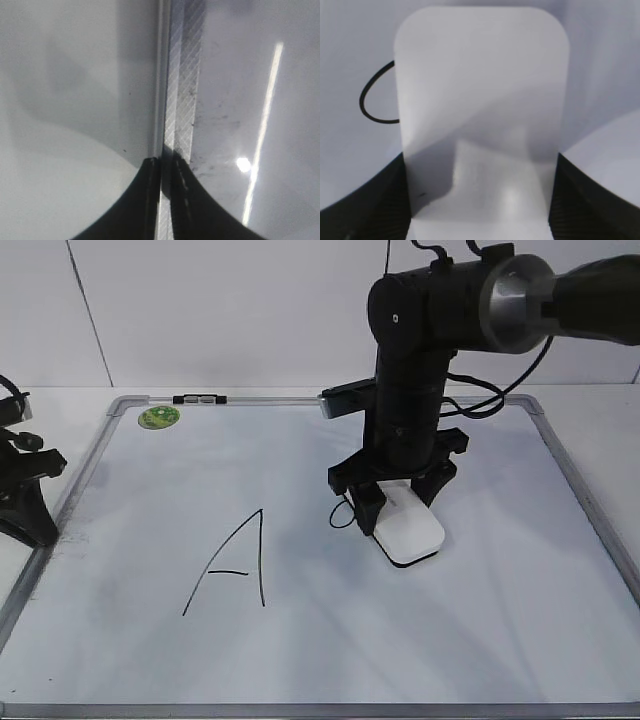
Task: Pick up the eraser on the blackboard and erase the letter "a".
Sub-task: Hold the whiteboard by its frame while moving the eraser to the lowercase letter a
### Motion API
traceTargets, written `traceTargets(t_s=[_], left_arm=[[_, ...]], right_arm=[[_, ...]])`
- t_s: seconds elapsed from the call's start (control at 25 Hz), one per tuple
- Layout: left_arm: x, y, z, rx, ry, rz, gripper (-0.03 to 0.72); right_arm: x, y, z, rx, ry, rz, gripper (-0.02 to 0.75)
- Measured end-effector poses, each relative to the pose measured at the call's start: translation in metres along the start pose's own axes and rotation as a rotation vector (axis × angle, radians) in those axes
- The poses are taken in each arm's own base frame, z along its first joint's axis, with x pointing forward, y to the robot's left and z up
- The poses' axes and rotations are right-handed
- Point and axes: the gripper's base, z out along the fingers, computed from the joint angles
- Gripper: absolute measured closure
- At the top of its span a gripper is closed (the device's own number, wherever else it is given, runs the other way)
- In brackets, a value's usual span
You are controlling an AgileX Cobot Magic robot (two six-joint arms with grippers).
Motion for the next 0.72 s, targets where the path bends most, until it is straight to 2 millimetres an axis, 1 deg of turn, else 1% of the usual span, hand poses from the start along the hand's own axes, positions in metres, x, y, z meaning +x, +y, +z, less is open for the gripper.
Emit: traceTargets(t_s=[0.72], left_arm=[[0.0000, 0.0000, 0.0000, 0.000, 0.000, 0.000, 0.654]], right_arm=[[-0.0005, 0.0080, 0.0004, -0.097, 0.001, -0.015, 0.206]])
